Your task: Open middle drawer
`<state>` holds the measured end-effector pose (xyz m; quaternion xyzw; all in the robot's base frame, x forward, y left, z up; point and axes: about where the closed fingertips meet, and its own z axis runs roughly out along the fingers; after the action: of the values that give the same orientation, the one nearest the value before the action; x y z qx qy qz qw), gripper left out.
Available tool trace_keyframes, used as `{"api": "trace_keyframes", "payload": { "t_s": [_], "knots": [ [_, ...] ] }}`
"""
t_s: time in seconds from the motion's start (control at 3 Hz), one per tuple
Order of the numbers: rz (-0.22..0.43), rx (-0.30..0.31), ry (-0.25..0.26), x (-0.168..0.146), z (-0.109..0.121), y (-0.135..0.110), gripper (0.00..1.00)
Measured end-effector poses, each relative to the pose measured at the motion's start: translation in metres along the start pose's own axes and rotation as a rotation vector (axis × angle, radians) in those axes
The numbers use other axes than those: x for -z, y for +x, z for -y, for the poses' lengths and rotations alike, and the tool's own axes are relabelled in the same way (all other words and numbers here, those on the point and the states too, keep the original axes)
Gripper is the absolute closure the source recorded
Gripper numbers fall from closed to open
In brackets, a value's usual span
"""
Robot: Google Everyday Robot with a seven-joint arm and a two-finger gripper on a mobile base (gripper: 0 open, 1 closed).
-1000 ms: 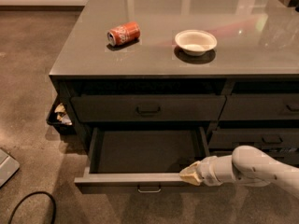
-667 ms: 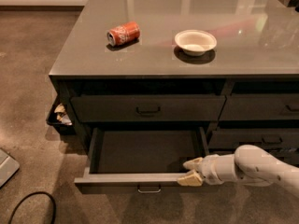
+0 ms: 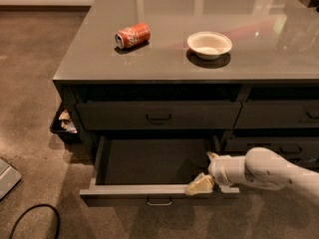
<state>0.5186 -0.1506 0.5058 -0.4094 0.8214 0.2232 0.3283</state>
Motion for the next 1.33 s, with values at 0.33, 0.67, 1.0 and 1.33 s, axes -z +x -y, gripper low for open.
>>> {"api": "trace_keyframes", "payload": {
  "t_s": [0.33,0.67,1.0,1.33],
  "knots": [
    [-0.018,-0.058,0.030,-0.030,0.025,-0.002,0.19],
    [-0.037,-0.132,0.037,-0.060,0.042,0.001,0.42],
    [-0.061,-0.176,0.027,-0.084,0.048,0.009,0.65],
    [-0.088,-0.187,-0.010,-0.099,0.042,0.024,0.89]
  ]
}}
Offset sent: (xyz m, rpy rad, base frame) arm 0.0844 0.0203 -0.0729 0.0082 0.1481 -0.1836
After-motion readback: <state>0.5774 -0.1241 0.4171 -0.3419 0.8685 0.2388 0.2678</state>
